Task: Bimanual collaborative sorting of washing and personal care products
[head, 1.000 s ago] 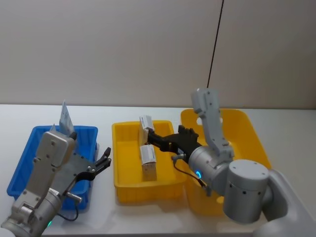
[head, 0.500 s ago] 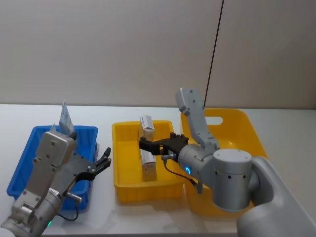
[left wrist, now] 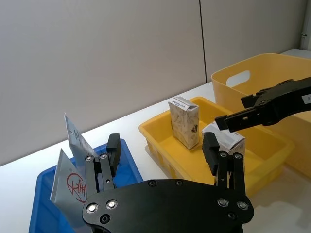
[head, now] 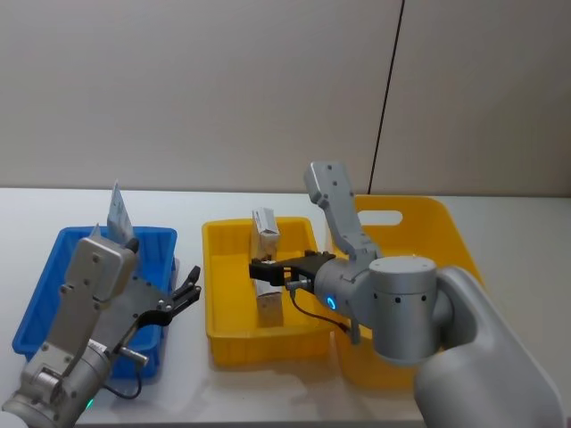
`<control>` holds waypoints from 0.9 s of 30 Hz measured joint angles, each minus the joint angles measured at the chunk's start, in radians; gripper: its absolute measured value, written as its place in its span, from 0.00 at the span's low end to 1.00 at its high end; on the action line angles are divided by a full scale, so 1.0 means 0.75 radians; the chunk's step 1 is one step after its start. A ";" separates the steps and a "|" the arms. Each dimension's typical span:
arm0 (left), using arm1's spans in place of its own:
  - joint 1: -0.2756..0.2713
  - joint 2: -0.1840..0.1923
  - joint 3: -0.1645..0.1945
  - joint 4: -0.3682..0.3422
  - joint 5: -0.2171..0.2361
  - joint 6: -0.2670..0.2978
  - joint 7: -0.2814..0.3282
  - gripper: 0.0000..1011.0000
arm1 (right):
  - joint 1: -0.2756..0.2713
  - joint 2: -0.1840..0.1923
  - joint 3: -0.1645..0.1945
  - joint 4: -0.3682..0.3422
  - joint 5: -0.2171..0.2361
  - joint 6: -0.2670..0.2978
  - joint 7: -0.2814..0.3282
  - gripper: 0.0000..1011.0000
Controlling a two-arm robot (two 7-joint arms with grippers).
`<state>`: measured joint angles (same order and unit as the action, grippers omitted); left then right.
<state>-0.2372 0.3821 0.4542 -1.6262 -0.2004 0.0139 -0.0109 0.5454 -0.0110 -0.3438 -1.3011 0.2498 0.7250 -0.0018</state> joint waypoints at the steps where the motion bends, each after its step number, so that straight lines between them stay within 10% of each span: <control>1: 0.000 0.000 0.000 0.000 0.000 0.000 0.000 0.99 | 0.004 -0.001 0.000 0.005 -0.001 0.004 0.000 0.99; 27: 0.000 0.000 0.000 0.000 0.000 0.000 0.000 0.99 | 0.146 -0.038 -0.030 0.267 -0.017 0.027 0.101 0.88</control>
<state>-0.2372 0.3821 0.4542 -1.6262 -0.2004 0.0139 -0.0109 0.6546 -0.0397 -0.3659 -1.1005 0.2372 0.7452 0.0740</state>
